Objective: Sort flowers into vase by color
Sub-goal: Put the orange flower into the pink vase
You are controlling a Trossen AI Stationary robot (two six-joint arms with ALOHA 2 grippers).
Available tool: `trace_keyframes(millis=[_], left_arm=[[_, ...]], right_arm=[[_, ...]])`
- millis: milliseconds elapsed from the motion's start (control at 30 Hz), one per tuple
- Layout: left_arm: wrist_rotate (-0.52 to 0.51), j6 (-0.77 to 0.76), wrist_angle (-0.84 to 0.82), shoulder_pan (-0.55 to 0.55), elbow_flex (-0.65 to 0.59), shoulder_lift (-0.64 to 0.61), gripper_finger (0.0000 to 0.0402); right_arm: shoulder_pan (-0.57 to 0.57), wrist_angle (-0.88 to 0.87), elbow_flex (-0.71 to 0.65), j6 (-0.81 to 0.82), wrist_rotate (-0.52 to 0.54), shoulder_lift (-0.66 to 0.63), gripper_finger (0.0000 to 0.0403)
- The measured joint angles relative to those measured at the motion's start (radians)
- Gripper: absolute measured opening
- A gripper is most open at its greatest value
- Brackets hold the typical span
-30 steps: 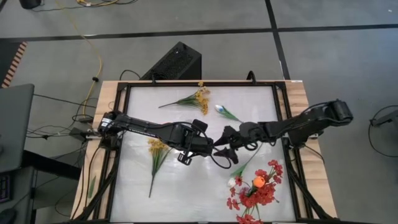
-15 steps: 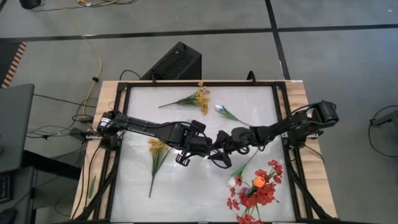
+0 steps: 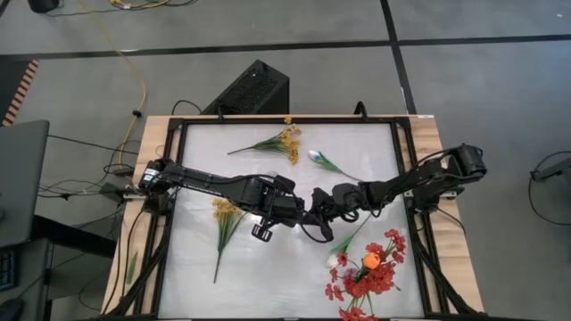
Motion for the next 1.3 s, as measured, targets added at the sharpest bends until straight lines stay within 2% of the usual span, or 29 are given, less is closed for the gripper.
trace_keyframes(millis=[133,333,433,600,733,867,967,1133,1300], left_arm=[[0.014,-0.002,0.013,0.0,0.0,0.0,0.0024],[0.019,-0.066,-0.017,0.0,0.0,-0.018,0.0094],[0.022,-0.099,-0.057,0.0,0.0,-0.069,0.012],[0.02,-0.162,-0.034,-0.006,0.0,-0.195,0.0132],[-0.017,-0.196,0.107,-0.049,-0.065,-0.322,0.0129],[-0.125,-0.196,0.348,-0.122,-0.271,-0.48,0.0123],[-0.21,-0.215,0.626,-0.175,-0.506,-0.612,0.0119],[-0.218,-0.271,1.257,-0.25,-0.926,-0.753,0.0114],[-0.211,-0.295,1.941,-0.296,-1.244,-0.705,0.0113]], right_arm=[[0.016,0.001,0.0,0.007,0.0,0.0,0.0023],[0.033,0.004,0.0,0.003,0.004,0.0,0.0023],[0.033,-0.003,0.001,0.0,0.036,0.0,0.0023],[0.033,-0.014,0.001,-0.001,0.089,0.0,0.0023],[0.033,-0.009,0.001,0.0,0.156,0.0,0.0027],[0.045,0.013,0.001,0.0,0.252,0.0,0.0025],[0.063,0.043,0.001,-0.007,0.33,0.0,0.0024],[0.087,0.083,0.001,-0.031,0.415,0.0,0.0027],[0.105,0.149,0.001,-0.051,0.452,0.0,0.0026]])
